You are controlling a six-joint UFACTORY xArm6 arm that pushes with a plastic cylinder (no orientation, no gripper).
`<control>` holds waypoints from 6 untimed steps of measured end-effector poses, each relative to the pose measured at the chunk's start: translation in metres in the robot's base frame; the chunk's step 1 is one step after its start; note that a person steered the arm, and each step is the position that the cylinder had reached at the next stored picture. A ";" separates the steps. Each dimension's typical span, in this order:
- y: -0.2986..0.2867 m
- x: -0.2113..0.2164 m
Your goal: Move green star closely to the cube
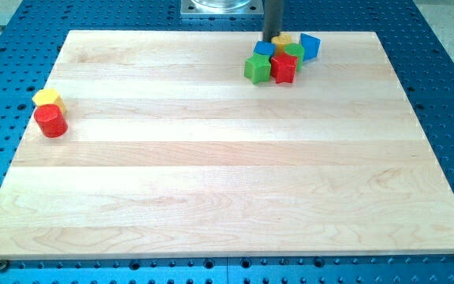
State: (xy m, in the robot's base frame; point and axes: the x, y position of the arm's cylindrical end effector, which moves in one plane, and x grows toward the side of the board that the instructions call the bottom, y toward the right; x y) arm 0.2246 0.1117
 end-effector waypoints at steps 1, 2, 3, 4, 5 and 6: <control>-0.011 -0.016; -0.103 -0.014; -0.121 0.017; -0.086 0.045; -0.063 0.049; -0.053 0.049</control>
